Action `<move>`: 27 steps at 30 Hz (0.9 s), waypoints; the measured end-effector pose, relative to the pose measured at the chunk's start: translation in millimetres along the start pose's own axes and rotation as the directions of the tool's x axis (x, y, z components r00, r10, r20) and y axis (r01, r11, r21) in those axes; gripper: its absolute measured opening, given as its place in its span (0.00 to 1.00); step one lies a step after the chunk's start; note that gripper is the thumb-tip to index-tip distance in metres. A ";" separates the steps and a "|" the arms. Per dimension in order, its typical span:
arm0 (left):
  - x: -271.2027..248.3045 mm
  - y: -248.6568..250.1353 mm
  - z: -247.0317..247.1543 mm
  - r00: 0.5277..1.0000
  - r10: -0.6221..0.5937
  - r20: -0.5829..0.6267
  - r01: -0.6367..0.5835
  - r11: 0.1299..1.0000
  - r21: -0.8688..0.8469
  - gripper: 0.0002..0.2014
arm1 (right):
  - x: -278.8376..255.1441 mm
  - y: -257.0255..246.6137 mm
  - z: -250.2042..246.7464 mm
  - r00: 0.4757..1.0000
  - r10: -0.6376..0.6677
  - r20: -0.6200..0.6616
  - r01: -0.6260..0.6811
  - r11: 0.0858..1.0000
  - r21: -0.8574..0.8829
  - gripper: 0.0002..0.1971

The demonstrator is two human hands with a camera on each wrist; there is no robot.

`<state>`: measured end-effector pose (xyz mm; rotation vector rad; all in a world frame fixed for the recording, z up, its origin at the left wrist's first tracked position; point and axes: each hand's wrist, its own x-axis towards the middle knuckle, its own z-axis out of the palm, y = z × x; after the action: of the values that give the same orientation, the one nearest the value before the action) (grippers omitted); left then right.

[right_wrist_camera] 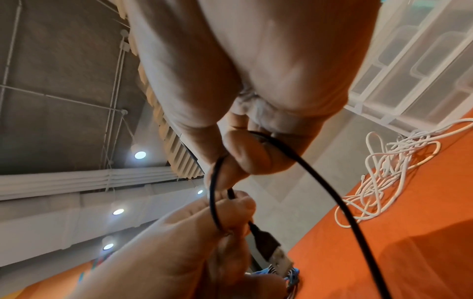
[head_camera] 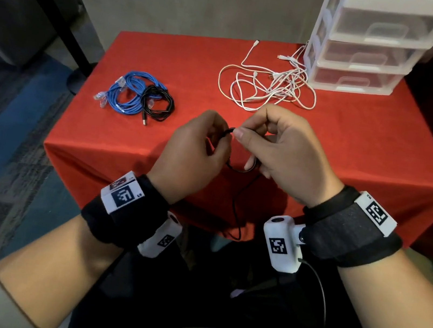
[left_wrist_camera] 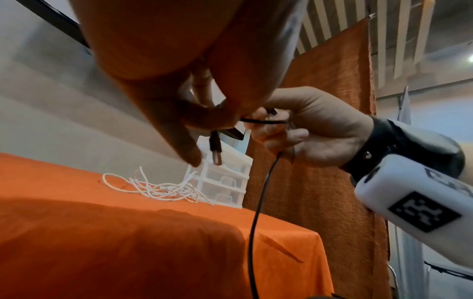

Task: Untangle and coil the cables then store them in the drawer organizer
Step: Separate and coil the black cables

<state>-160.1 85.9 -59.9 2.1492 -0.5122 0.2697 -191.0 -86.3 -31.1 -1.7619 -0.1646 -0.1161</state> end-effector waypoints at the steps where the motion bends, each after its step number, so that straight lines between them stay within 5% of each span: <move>1: -0.2 -1.5 0.6 1.000 0.021 0.008 -0.021 0.999 0.035 0.03 | 0.2 -1.0 0.9 1.000 0.004 0.002 -0.004 1.000 -0.001 0.07; 4: -0.1 -1.1 -3.3 0.978 -0.089 0.191 0.133 0.963 -0.232 0.03 | 1.5 -1.6 -0.2 1.000 -0.001 0.000 0.001 1.000 -0.009 0.07; 5: -0.1 1.9 -6.5 0.950 -0.147 0.276 0.258 0.869 -0.423 0.06 | 1.9 -1.2 -1.5 1.000 -0.010 0.001 0.010 1.000 -0.009 0.06; 7: -0.4 11.6 -16.7 0.882 -0.215 0.420 0.465 0.546 -0.697 0.10 | 1.9 -1.7 -4.6 0.999 -0.032 0.011 0.032 0.999 0.013 0.06; 8: -0.5 18.4 -23.3 0.847 -0.225 0.481 0.530 0.422 -0.735 0.10 | 1.3 -2.9 -5.8 0.999 -0.041 0.020 0.040 0.999 0.037 0.06; 10: 0.9 31.2 -34.8 0.776 -0.202 0.598 0.630 0.309 -0.713 0.08 | -0.7 -7.2 -6.2 0.997 -0.060 0.045 0.055 0.994 0.098 0.04; 13: 2.1 40.9 -41.2 0.670 -0.187 0.719 0.738 0.280 -0.614 0.13 | -2.3 -14.0 -2.6 0.992 -0.103 0.068 0.093 0.986 0.136 0.03; 21: -1.0 39.7 -35.9 0.759 -0.199 0.619 0.643 0.378 -0.667 0.15 | -5.5 -11.6 2.5 0.999 -0.030 0.044 0.021 0.981 0.193 0.02; 27: 0.9 47.7 -38.7 0.729 -0.232 0.644 0.677 0.379 -0.631 0.14 | -7.1 -11.0 5.6 0.995 0.068 0.076 -0.089 0.943 0.322 0.06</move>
<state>-181.1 92.0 -2.5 1.2298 -0.1583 -0.7422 -200.0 -79.0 -22.7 -1.4403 -0.1505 0.0253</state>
